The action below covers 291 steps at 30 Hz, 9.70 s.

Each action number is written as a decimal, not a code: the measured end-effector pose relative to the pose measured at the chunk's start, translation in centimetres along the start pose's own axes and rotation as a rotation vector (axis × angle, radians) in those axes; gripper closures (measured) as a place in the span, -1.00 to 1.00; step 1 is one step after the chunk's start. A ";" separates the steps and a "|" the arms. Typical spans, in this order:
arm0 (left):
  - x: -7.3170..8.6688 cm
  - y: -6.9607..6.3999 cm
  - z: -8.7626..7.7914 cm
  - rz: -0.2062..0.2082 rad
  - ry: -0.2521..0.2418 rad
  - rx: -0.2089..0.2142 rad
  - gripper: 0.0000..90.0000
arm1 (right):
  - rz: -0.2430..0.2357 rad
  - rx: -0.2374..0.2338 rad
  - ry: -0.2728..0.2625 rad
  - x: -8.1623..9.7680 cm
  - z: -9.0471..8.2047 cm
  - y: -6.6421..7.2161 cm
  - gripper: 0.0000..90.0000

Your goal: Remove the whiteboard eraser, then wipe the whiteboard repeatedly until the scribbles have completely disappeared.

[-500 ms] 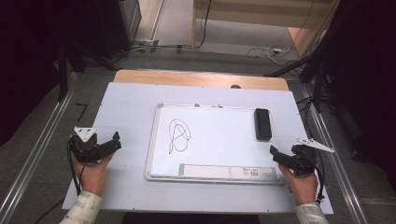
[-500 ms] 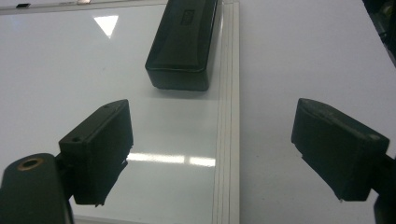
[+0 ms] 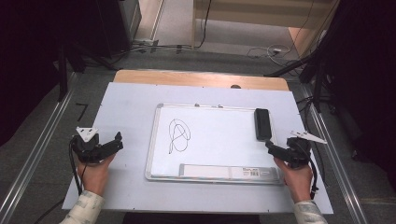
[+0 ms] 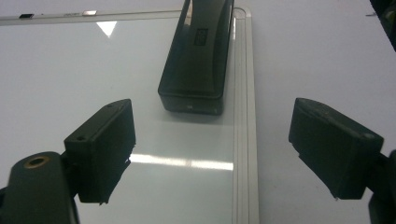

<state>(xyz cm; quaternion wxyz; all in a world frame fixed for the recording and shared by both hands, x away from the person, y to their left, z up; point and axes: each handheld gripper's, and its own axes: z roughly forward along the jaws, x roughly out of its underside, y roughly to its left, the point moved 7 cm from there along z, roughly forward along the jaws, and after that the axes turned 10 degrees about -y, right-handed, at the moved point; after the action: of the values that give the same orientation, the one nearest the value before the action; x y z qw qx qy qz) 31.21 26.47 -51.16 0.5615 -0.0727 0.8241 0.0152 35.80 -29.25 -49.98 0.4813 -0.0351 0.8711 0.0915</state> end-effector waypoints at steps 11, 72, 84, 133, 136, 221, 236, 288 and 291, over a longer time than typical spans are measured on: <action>0.1 -0.2 -0.1 0.004 -0.002 0.010 -0.88 | -0.005 0.036 0.034 -2.1 4.5 0.5 -0.69; 0.2 0.1 0.0 -0.014 0.002 0.014 -0.88 | -0.020 0.135 0.096 -3.9 12.4 0.9 -0.18; 0.3 0.5 -0.1 -0.024 0.007 0.007 -0.88 | -0.032 0.139 0.078 -3.9 12.1 0.9 -0.16; 0.1 0.0 0.1 -0.030 0.009 0.021 -0.87 | -0.130 -0.106 0.031 -3.9 6.9 10.4 -0.16; 0.1 0.0 0.1 -0.029 0.010 0.022 -0.87 | -0.136 -0.114 0.031 -3.8 6.9 10.9 -0.16; 0.4 0.9 -0.8 -0.058 0.006 0.016 -0.87 | -0.318 -0.320 0.057 0.1 9.9 27.2 -0.16; 0.4 1.1 -0.9 -0.060 0.008 0.013 -0.87 | -0.372 -0.321 0.080 1.6 11.0 28.6 -0.15; 0.4 0.9 -0.8 -0.061 0.003 0.016 -0.87 | -0.374 -0.360 0.070 3.8 8.5 32.8 -0.13; 0.4 1.0 -0.8 -0.062 0.006 0.016 -0.87 | -0.363 -0.345 0.070 3.2 9.0 32.0 -0.13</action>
<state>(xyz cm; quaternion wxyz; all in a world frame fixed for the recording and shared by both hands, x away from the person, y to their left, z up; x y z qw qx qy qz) 30.19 27.32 -51.34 0.5598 -0.0938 0.8232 -0.0090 36.82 4.01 -53.39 0.4461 -0.2756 0.8382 0.1496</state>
